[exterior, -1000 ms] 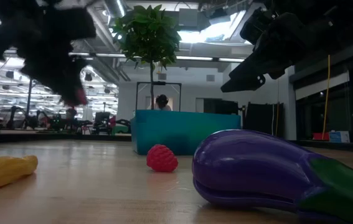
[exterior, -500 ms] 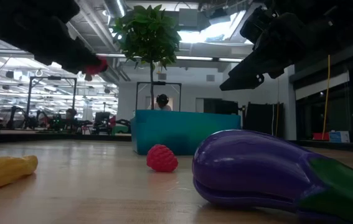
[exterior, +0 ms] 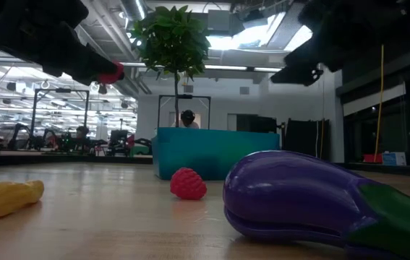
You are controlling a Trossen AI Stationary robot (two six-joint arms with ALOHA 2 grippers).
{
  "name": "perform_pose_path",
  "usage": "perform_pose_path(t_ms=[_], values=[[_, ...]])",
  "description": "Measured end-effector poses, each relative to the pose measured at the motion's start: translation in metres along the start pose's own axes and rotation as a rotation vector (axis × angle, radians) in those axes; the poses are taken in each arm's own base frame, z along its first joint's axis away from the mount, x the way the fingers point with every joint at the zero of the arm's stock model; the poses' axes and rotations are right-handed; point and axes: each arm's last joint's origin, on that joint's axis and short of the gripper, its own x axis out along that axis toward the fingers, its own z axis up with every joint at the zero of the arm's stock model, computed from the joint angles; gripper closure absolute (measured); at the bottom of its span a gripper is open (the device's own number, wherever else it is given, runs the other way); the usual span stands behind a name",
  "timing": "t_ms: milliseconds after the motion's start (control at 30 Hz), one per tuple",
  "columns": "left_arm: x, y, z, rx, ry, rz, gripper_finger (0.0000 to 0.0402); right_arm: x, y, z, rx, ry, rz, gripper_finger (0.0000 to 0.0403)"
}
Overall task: Pick and placing Produce into tupperware
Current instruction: Put the top red strawberry into the blue bin
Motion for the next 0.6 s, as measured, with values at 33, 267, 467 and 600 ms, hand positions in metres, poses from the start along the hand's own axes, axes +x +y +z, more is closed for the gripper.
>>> perform_pose_path(t_ms=[33,267,467,600], values=[[0.0,0.001,0.0,0.004,-0.003,0.002,0.0284,-0.005,0.0,-0.003,-0.002,-0.022,0.0,0.007],[0.004,0.009,0.003,0.007,-0.017,-0.004,0.0281,-0.039,-0.003,-0.034,0.004,-0.264,0.02,0.007],[0.008,0.021,0.005,-0.019,-0.026,-0.038,0.0285,-0.047,-0.005,-0.052,0.048,-0.285,0.032,0.007],[0.01,0.028,0.005,-0.041,-0.022,-0.06,0.0285,-0.044,-0.005,-0.055,0.059,-0.264,0.031,0.007]])
